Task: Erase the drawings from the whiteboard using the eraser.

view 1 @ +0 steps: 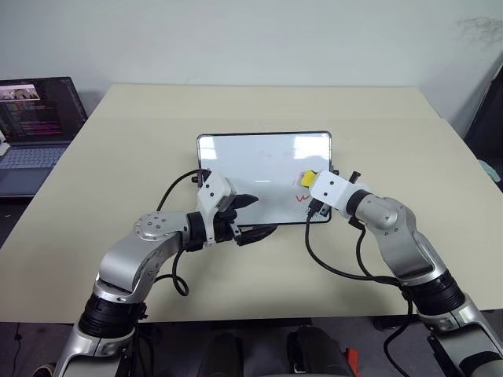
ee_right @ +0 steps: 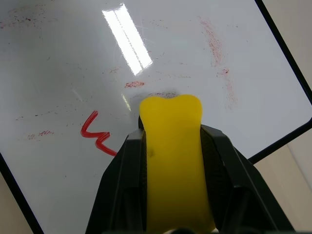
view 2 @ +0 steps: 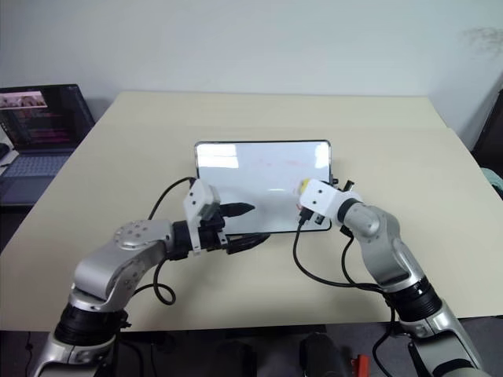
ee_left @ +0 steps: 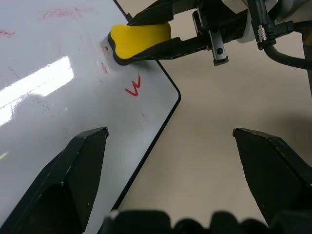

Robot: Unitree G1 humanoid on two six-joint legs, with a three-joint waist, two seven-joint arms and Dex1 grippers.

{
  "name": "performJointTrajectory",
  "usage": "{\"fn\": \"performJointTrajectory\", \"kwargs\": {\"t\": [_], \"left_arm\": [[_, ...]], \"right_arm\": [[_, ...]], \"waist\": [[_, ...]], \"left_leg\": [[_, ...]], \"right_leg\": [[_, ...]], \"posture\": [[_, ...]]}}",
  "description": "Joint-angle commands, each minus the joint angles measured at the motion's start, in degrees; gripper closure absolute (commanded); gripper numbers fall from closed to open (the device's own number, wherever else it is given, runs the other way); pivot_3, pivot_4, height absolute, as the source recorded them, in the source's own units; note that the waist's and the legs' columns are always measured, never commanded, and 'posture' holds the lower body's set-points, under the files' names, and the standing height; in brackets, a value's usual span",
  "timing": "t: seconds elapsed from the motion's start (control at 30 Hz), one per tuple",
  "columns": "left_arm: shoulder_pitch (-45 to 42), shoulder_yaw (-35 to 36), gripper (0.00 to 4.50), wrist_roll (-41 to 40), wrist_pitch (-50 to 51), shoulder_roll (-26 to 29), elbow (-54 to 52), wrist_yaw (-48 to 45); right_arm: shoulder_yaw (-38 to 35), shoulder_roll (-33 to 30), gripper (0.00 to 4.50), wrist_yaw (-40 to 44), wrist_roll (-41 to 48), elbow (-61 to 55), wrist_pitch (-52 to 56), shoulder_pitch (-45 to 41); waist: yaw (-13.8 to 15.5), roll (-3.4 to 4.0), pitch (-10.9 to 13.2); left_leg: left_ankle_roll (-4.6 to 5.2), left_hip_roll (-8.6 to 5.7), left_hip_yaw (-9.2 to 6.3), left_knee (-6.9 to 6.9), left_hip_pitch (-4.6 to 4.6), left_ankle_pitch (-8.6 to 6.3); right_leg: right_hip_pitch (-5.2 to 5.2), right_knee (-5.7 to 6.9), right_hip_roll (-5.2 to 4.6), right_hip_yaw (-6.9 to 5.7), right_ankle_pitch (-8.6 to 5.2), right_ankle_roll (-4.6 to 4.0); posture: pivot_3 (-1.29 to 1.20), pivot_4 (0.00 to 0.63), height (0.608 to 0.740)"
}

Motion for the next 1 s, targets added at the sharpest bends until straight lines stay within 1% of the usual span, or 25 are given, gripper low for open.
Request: {"fn": "performJointTrajectory", "kwargs": {"t": [0.03,0.23,0.33,0.4,0.53,0.63,0.7,0.8,1.0], "left_arm": [[0.06,0.20,0.00,-0.80,-0.16,0.11,-2.63,0.00],[0.35,0.00,0.00,-0.96,-0.15,-0.03,-2.86,0.12],[0.44,-0.04,0.00,-1.00,-0.18,0.03,-2.92,0.12],[0.48,0.00,0.00,-0.99,-0.24,0.10,-2.92,0.09],[0.45,0.19,0.00,-0.95,-0.29,0.29,-2.85,0.04],[0.46,0.20,0.00,-0.94,-0.32,0.30,-2.86,0.05],[0.49,0.19,0.00,-0.94,-0.31,0.31,-2.86,0.03],[0.58,0.16,0.00,-0.97,-0.29,0.34,-2.88,-0.07],[0.88,0.12,0.00,-1.05,-0.19,0.29,-3.07,-0.11]], "right_arm": [[-0.75,1.07,3.31,-2.43,-1.02,2.08,-0.01,-0.85],[-2.24,3.23,3.31,-6.77,-1.09,2.93,-1.76,-2.71],[-2.07,3.26,3.31,-7.09,-1.05,3.57,-1.70,-2.98],[-1.06,2.61,3.31,-5.37,-0.86,3.70,-1.16,-2.35],[3.31,0.75,3.31,2.11,0.39,1.34,0.59,1.05],[4.34,0.84,3.31,3.37,0.11,0.47,0.93,1.82],[3.75,1.41,3.31,2.00,-0.61,0.75,0.90,1.32],[1.50,2.46,3.31,-2.76,-2.10,2.39,0.12,-0.71],[-1.52,3.35,3.31,-8.83,-2.64,4.12,-1.74,-3.71]], "waist": [[-0.05,0.00,0.00],[-0.06,0.00,0.01],[0.00,0.00,0.01],[0.00,0.00,0.01],[0.07,-0.01,0.00],[-0.11,-0.01,0.00],[-0.13,-0.01,0.00],[-0.11,-0.01,0.00],[0.10,-0.02,0.00]], "left_leg": [[0.00,0.00,0.00,0.00,0.05,0.00],[0.00,0.01,-0.02,-0.01,0.07,0.00],[0.00,0.02,-0.03,-0.04,0.02,0.00],[0.00,0.03,-0.02,-0.05,0.00,0.00],[0.00,0.03,-0.05,-0.06,0.01,-0.01],[0.00,0.03,-0.03,-0.06,0.05,-0.01],[0.00,0.03,-0.02,-0.06,0.09,-0.01],[0.00,0.04,-0.06,-0.05,0.11,0.00],[-0.01,0.03,-0.07,-0.05,0.06,0.00]], "right_leg": [[0.04,-0.01,0.00,0.00,0.00,0.00],[0.05,0.01,0.00,0.00,0.00,0.00],[0.03,-0.02,0.00,-0.01,-0.01,0.00],[0.03,-0.05,-0.01,0.00,-0.02,0.00],[0.05,-0.07,-0.02,-0.03,-0.02,0.00],[0.06,-0.08,-0.03,-0.02,-0.03,0.01],[0.06,-0.05,-0.02,-0.01,-0.02,0.00],[0.07,-0.02,-0.02,-0.04,-0.02,0.00],[0.07,-0.05,-0.03,-0.03,-0.02,0.00]], "posture": [[0.00,0.150,0.740],[0.00,0.150,0.740],[0.00,0.150,0.740],[0.00,0.150,0.740],[0.00,0.150,0.740],[0.00,0.150,0.740],[0.00,0.150,0.740],[0.00,0.150,0.740],[0.00,0.150,0.740]]}}
